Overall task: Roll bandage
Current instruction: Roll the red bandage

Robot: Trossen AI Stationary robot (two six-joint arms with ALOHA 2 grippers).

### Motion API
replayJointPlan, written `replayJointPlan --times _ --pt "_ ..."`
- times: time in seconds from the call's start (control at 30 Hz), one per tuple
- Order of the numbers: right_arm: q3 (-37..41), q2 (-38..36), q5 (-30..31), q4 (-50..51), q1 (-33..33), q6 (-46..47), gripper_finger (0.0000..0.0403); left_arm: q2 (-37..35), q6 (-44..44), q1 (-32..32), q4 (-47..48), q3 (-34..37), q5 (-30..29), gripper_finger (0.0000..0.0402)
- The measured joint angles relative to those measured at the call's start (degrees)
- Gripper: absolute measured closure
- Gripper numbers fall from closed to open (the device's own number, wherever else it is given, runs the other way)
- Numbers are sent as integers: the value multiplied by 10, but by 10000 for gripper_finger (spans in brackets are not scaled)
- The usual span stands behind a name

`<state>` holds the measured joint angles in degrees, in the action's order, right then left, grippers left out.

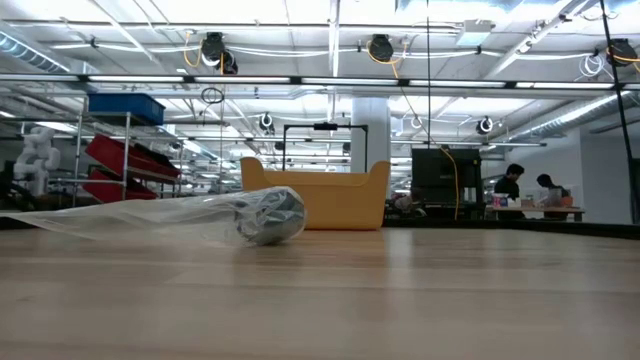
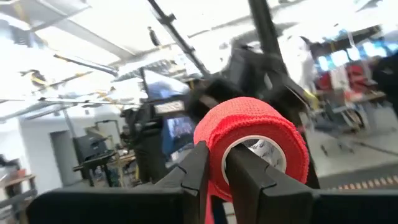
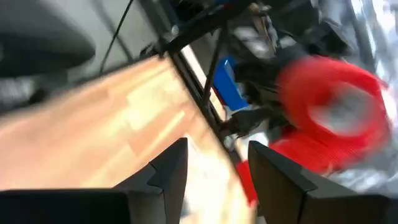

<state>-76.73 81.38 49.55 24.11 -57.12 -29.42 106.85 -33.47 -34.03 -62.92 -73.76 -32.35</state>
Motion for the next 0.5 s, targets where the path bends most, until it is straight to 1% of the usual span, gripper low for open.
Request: replayJointPlan --times 0.1,0.13,0.23,0.3,0.37,0.5 --pt "0 36 5 -11 1 -131 248 -1 0 -6 -28 0 -29 348" --pt "0 48 16 -18 2 -179 248 -2 1 -8 -33 0 -39 348" --pt "0 84 83 -50 5 -287 248 -9 26 -13 -37 0 -67 348" --pt "0 104 121 -70 5 -338 248 -11 63 -18 -37 0 -79 348" --pt "0 122 143 -91 6 -374 248 -11 106 -25 -36 0 -83 348" --pt "0 151 149 -130 3 -437 248 -11 206 -37 -9 0 -82 348"
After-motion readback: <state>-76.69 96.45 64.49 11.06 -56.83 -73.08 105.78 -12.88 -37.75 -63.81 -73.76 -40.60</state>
